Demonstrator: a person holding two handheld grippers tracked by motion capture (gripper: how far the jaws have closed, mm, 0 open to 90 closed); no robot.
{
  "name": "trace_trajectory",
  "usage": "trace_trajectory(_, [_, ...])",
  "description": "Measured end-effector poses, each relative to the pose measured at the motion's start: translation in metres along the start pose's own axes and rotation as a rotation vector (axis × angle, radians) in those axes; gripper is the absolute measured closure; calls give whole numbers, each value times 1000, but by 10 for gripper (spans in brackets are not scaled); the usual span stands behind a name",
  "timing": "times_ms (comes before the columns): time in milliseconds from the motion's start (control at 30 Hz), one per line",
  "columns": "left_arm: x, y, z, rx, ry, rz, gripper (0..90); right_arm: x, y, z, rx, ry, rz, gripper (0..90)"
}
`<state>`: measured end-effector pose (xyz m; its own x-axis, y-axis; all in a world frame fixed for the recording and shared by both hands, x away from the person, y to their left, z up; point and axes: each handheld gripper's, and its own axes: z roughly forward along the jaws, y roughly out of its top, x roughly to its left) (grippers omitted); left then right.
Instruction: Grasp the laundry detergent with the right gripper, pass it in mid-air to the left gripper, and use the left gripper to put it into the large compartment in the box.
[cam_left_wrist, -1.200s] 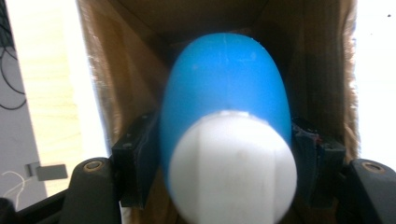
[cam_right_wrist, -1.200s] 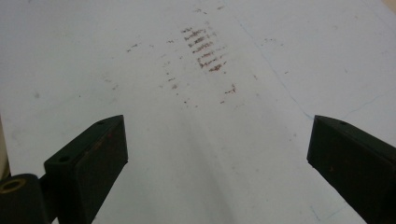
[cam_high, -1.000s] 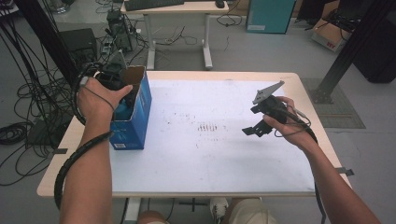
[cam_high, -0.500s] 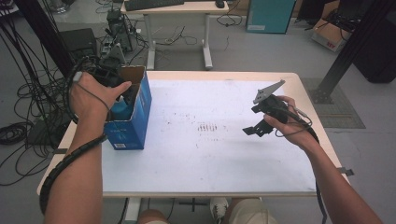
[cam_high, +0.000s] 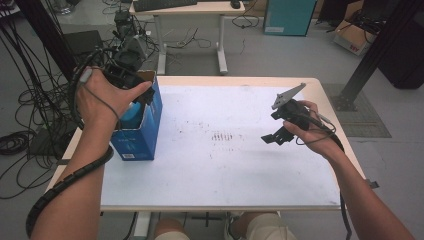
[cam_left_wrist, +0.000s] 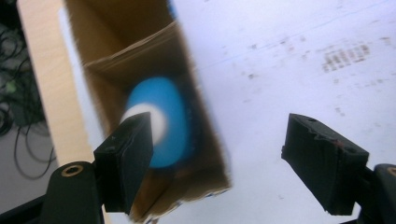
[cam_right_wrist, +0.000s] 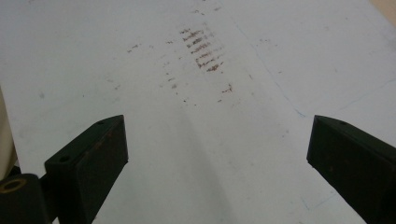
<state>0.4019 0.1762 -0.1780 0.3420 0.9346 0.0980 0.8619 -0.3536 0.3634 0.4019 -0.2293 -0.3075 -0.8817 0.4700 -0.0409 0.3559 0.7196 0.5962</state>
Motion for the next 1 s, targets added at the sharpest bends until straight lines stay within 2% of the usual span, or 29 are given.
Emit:
trace_trajectory(133, [-14, 9, 2, -24, -30, 46, 233, -4, 0, -1, 3, -8, 5, 52])
trace_trajectory(300, [-36, 22, 12, -36, -84, 121, 217, -12, -2, -1, 18, -15, 14, 53])
trace_trajectory(333, [-41, 24, 15, -39, -89, 125, 216, -13, -2, 0, 25, -16, 28, 54])
trace_trajectory(500, [-58, 35, 26, -45, -122, 171, 221, -20, -1, -2, 33, -25, 27, 53])
trace_trajectory(767, [-75, 49, 34, -61, -153, 198, 218, -30, 0, -8, 36, -25, 19, 54])
trace_trajectory(900, [-83, 54, 40, -63, -160, 203, 216, -34, -3, -9, 34, -35, 34, 54])
trace_trajectory(1000, [-87, 58, 44, -60, -160, 222, 215, -38, -3, -10, 35, -47, 43, 54])
